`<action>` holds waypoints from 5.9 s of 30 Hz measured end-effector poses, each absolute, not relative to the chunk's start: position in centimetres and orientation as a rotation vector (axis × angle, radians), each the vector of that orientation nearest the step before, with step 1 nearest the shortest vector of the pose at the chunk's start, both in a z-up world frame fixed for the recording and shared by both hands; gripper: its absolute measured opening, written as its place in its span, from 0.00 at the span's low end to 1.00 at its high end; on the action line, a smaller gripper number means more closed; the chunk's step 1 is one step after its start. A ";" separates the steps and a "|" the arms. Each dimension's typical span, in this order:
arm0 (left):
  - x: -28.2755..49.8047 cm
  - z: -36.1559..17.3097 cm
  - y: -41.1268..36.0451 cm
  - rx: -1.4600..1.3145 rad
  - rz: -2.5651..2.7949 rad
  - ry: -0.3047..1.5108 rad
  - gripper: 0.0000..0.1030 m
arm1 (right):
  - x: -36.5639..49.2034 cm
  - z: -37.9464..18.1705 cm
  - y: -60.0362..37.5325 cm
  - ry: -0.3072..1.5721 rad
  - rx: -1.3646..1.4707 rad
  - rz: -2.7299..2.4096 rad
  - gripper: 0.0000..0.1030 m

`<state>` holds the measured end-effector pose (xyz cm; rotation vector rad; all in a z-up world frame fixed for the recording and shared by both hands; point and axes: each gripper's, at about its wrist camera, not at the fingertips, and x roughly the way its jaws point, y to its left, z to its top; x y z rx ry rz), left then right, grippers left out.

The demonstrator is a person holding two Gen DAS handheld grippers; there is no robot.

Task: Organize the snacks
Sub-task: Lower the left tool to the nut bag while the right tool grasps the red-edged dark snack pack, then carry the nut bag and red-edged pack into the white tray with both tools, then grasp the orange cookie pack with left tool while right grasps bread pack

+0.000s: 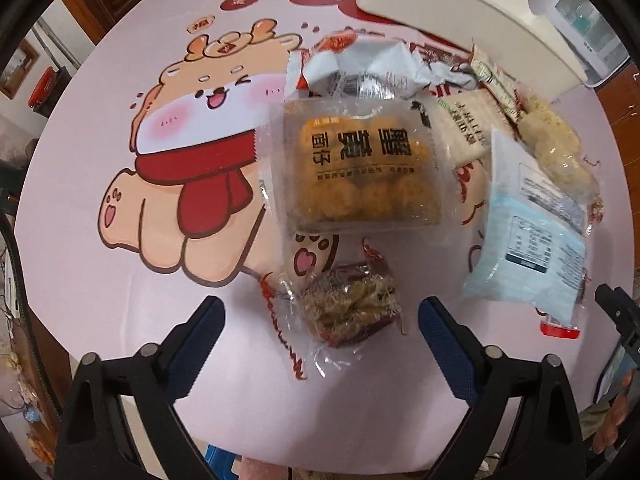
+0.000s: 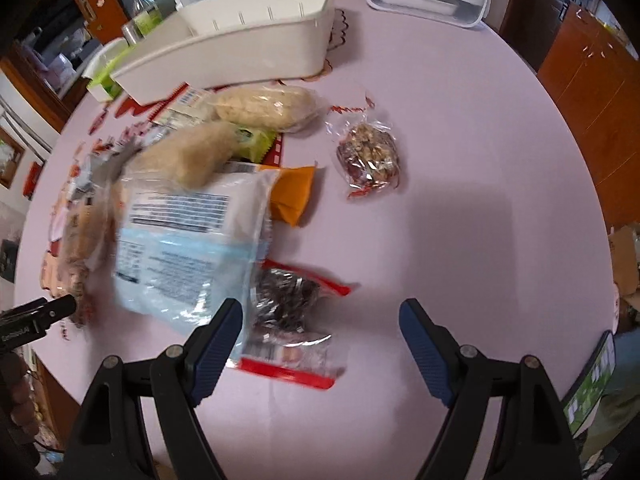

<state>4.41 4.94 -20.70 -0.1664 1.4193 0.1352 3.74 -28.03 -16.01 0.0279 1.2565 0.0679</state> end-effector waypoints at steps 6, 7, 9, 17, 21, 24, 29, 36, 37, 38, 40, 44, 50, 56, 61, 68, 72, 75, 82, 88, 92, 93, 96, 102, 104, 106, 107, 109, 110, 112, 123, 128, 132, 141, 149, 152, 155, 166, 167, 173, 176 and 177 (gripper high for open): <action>5.2 -22.0 4.7 -0.177 0.130 1.445 0.91 | 4.3 -18.3 -28.7 1.305 0.025 0.098 0.74; 5.2 -22.0 4.6 -0.175 0.130 1.447 0.91 | 4.4 -18.6 -28.6 1.310 0.026 0.105 0.74; 5.5 -22.4 4.5 -0.172 0.128 1.451 0.91 | 4.5 -19.1 -28.3 1.315 0.032 0.117 0.74; 5.8 -22.6 3.4 -0.183 0.111 1.466 0.91 | 4.9 -20.2 -25.8 1.312 -0.039 0.145 0.74; 6.2 -23.2 3.0 -0.173 0.128 1.479 0.91 | 4.7 -20.1 -24.7 1.291 -0.069 0.173 0.52; 6.5 -23.9 2.7 -0.178 0.132 1.486 0.84 | 4.7 -20.0 -24.2 1.293 -0.069 0.188 0.45; 6.3 -23.7 3.2 -0.233 0.078 1.451 0.59 | 4.4 -20.0 -24.4 1.288 -0.078 0.179 0.44; 5.1 -22.8 3.1 -0.178 0.089 1.431 0.55 | 3.5 -18.5 -25.8 1.267 -0.050 0.172 0.44; 4.9 -22.4 3.0 -0.183 0.101 1.401 0.55 | 3.4 -18.1 -26.0 1.259 -0.046 0.172 0.44; 4.6 -21.7 2.7 -0.175 0.095 1.388 0.55 | 3.2 -17.6 -26.3 1.250 -0.039 0.173 0.44; 4.2 -20.1 2.7 -0.161 0.085 1.366 0.55 | 3.0 -16.6 -26.6 1.231 -0.021 0.181 0.44; 3.6 -16.1 2.5 -0.141 0.072 1.292 0.55 | 2.3 -13.8 -27.4 1.174 0.009 0.201 0.44; 3.4 -7.5 1.4 -0.095 0.056 1.112 0.55 | 1.7 -7.3 -27.8 1.034 0.036 0.264 0.44; 6.4 0.7 0.4 0.040 0.073 0.911 0.55 | 5.0 0.0 -26.6 0.894 0.051 0.319 0.44; 11.3 6.7 0.6 0.071 0.036 0.783 0.56 | 9.8 4.6 -25.3 0.811 0.028 0.278 0.44; 20.7 8.8 0.9 0.074 -0.015 0.757 0.57 | 18.5 6.7 -23.3 0.781 0.019 0.135 0.45; 26.1 6.8 0.8 0.078 -0.019 0.775 0.62 | 24.0 4.7 -22.3 0.829 0.012 0.062 0.46; 29.0 4.1 0.0 0.098 -0.026 0.810 0.75 | 26.5 2.8 -21.7 0.849 0.004 0.021 0.46; 32.3 0.1 -0.8 0.101 -0.089 0.878 0.95 | 29.4 -0.5 -21.0 0.917 0.055 0.039 0.65; 32.4 -1.1 -0.2 0.073 -0.120 0.904 0.95 | 28.6 -1.1 -20.9 0.934 0.040 0.041 0.67; 31.6 -0.7 0.0 0.056 -0.139 0.903 0.95 | 27.4 -0.9 -21.5 0.929 0.065 0.044 0.67; 31.2 -0.5 0.0 0.058 -0.142 0.898 0.95 | 27.1 -0.8 -21.6 0.922 0.069 0.044 0.67; 30.0 0.2 -0.2 0.063 -0.156 0.876 0.95 | 25.6 -0.1 -21.6 0.901 0.061 0.055 0.67; 26.8 1.9 -0.8 0.114 -0.153 0.837 0.95 | 22.5 1.3 -21.4 0.899 0.055 0.116 0.68; 25.8 2.3 -0.8 0.108 -0.156 0.850 0.95 | 21.2 1.8 -21.3 0.891 0.051 0.136 0.69; 24.7 2.7 -0.6 0.085 -0.170 0.877 0.95 | 19.8 2.2 -21.2 0.884 0.043 0.150 0.69; 24.2 2.8 -0.5 0.074 -0.176 0.890 0.95 | 19.2 2.4 -21.3 0.881 0.043 0.158 0.70; 23.0 3.1 -0.3 0.065 -0.177 0.899 0.95 | 18.0 2.6 -21.4 0.880 0.049 0.174 0.70; 22.0 3.3 -0.1 0.063 -0.168 0.894 0.95 | 17.2 2.7 -21.5 0.882 0.056 0.187 0.70; 20.6 3.5 0.3 0.058 -0.148 0.889 0.95 | 16.0 2.8 -21.7 0.886 0.063 0.200 0.70; 14.3 3.0 2.1 0.027 -0.111 0.911 0.95 | 11.9 1.8 -22.3 0.925 0.020 0.165 0.70; 12.6 1.4 2.5 0.076 -0.039 0.923 0.95 | 11.5 0.3 -22.8 0.972 0.069 0.216 0.70; 11.9 -1.9 3.3 0.049 -0.039 1.009 0.95 | 11.2 -1.1 -22.6 1.004 0.064 0.219 0.70; 11.6 -10.7 4.9 -0.070 -0.004 1.183 0.95 | 12.5 -6.7 -22.3 1.147 0.138 0.219 0.70; 12.3 -16.8 5.1 -0.140 0.039 1.298 0.95 | 14.7 -11.7 -21.0 1.279 0.194 0.191 0.70; 12.5 -18.5 5.1 -0.155 0.054 1.328 0.95 | 15.6 -13.6 -20.7 1.329 0.212 0.168 0.70; 12.5 -19.5 5.1 -0.158 0.065 1.353 0.95 | 16.1 -14.9 -20.2 1.363 0.211 0.162 0.70; 13.1 -22.5 5.5 -0.180 0.061 1.401 1.00 | 16.8 -17.7 -18.8 1.436 0.202 0.145 0.70; 13.3 -22.7 5.4 -0.183 0.062 1.403 1.00 | 16.8 -18.0 -18.7 1.445 0.206 0.141 0.70; 13.5 -23.2 5.1 -0.191 0.068 1.402 1.00 | 16.7 -18.4 -18.4 1.452 0.195 0.133 0.61; 13.6 -23.3 4.9 -0.190 0.070 1.402 1.00 | 16.6 -18.3 -18.0 1.446 0.168 0.132 0.59; 13.6 -23.4 5.0 -0.200 0.073 1.407 1.00 | 16.4 -18.3 -17.9 1.442 0.163 0.137 0.59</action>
